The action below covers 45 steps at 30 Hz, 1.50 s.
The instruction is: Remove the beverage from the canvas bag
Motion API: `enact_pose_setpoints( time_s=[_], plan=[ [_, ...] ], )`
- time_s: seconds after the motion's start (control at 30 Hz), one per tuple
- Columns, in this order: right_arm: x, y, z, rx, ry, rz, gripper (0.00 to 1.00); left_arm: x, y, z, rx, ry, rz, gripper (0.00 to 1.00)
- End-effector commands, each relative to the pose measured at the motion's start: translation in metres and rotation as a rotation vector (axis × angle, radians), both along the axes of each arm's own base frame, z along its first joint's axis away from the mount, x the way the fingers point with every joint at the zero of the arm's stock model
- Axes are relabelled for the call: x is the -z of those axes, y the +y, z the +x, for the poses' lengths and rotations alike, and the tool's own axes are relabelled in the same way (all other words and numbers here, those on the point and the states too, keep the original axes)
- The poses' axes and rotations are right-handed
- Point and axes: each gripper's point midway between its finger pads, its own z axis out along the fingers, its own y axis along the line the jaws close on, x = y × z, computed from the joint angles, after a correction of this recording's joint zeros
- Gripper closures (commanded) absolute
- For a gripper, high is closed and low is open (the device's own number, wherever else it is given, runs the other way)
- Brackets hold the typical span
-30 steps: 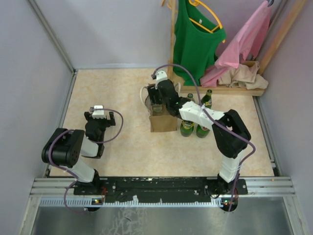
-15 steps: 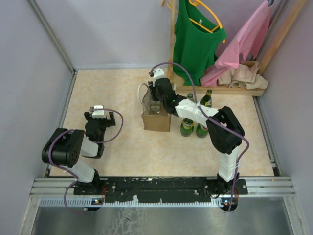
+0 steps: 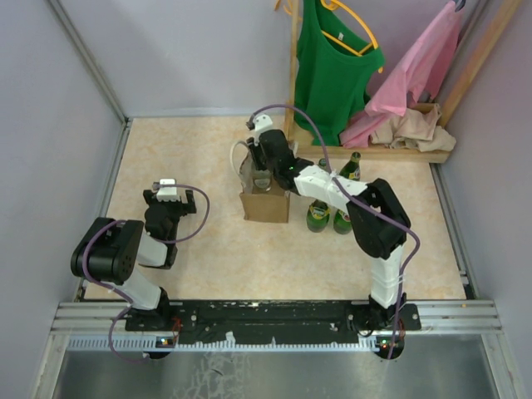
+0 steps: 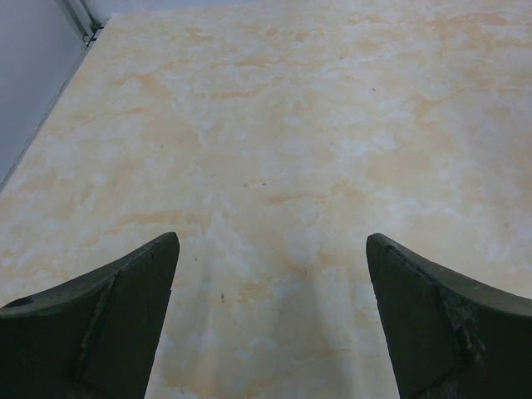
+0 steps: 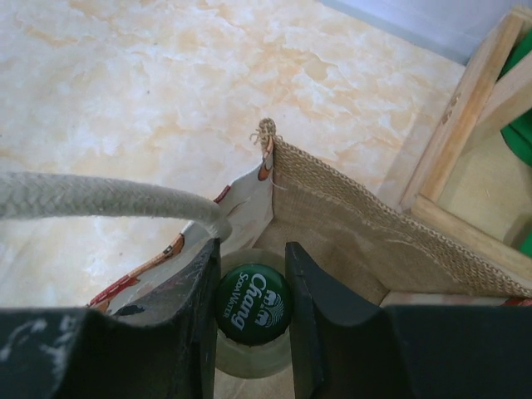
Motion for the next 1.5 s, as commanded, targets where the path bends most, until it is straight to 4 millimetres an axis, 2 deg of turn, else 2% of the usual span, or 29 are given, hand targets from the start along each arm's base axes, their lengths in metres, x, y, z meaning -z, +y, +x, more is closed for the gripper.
enact_pose_setpoints(
  time_s=[0.0, 0.13, 0.33, 0.6, 0.77, 0.87, 1.07, 1.3, 1.4, 1.47],
  plan=[
    [-0.084, 0.029, 0.013, -0.052, -0.209, 0.091, 1.00, -0.007, -0.001, 0.004, 0.004, -0.025, -0.011, 0.00],
    [-0.112, 0.029, 0.016, -0.048, -0.285, 0.069, 1.00, -0.007, -0.001, 0.004, 0.005, -0.025, -0.012, 0.00],
    [-0.154, 0.019, 0.016, -0.026, -0.392, 0.072, 1.00, -0.008, -0.001, 0.004, 0.005, -0.026, -0.012, 0.00],
    [-0.217, -0.002, 0.000, -0.002, -0.516, 0.111, 1.00, -0.007, -0.001, 0.004, 0.006, -0.026, -0.011, 0.00],
    [-0.264, -0.017, -0.024, -0.018, -0.593, 0.180, 1.00, -0.007, -0.001, 0.004, 0.005, -0.024, -0.011, 0.00],
    [-0.302, -0.033, -0.045, -0.021, -0.654, 0.232, 1.00, -0.007, -0.001, 0.004, 0.004, -0.026, -0.011, 0.00],
    [-0.349, -0.065, -0.086, -0.020, -0.726, 0.321, 1.00, -0.007, -0.001, 0.004, 0.005, -0.025, -0.011, 0.00],
    [-0.378, -0.101, -0.143, 0.007, -0.746, 0.374, 1.00, -0.007, -0.001, 0.004, 0.004, -0.026, -0.011, 0.00],
    [-0.379, -0.115, -0.162, 0.016, -0.728, 0.389, 1.00, -0.007, -0.001, 0.004, 0.004, -0.025, -0.012, 0.00],
    [-0.374, -0.126, -0.167, 0.040, -0.706, 0.386, 1.00, -0.007, -0.001, 0.004, 0.005, -0.025, -0.012, 0.00]
  ],
)
